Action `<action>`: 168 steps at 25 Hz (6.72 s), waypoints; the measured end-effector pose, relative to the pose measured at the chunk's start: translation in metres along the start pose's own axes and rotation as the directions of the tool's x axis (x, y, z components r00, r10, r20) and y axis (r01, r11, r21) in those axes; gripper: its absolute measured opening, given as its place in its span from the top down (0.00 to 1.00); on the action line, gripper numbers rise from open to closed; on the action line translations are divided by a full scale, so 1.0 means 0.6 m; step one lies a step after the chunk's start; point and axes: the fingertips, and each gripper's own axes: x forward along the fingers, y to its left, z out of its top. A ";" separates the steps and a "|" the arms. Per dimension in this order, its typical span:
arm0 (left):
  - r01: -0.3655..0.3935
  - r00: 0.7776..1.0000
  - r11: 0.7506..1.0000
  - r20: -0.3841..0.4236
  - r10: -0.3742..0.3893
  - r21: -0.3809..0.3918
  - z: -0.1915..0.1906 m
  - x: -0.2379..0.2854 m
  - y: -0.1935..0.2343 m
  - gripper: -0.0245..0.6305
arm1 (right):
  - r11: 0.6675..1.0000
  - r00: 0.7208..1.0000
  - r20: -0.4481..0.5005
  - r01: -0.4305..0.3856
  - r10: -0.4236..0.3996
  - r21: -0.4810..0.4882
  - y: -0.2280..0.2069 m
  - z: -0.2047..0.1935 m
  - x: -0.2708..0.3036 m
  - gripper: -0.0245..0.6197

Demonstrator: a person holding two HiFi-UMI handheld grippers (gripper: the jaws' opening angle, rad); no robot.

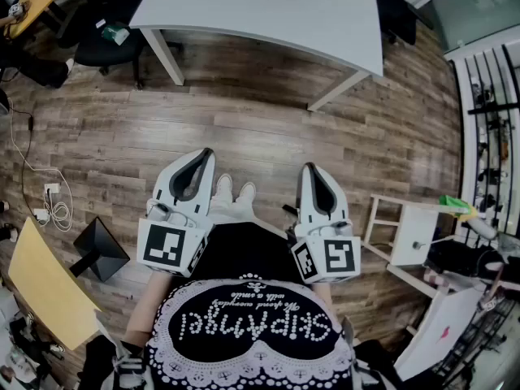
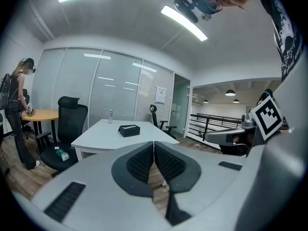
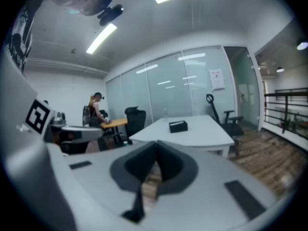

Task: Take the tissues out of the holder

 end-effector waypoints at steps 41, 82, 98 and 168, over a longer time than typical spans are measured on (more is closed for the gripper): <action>-0.029 0.999 1.000 0.016 0.029 0.013 0.021 0.052 -0.059 0.93 | 0.996 0.998 0.015 -0.065 0.064 0.060 -0.092 -0.013 -0.018 0.91; 0.015 1.000 1.000 0.025 -0.014 -0.019 0.104 0.271 0.253 0.93 | 0.997 0.999 -0.013 0.040 -0.039 0.072 -0.073 0.091 0.328 0.91; -0.081 0.994 0.996 0.072 0.084 -0.037 0.158 0.409 0.262 0.93 | 0.998 0.999 -0.013 -0.048 0.049 0.044 -0.184 0.150 0.450 0.91; 0.068 0.998 0.996 0.001 -0.068 -0.063 0.236 0.794 0.460 0.93 | 0.986 0.991 -0.063 0.122 -0.115 0.117 -0.312 0.249 0.787 0.91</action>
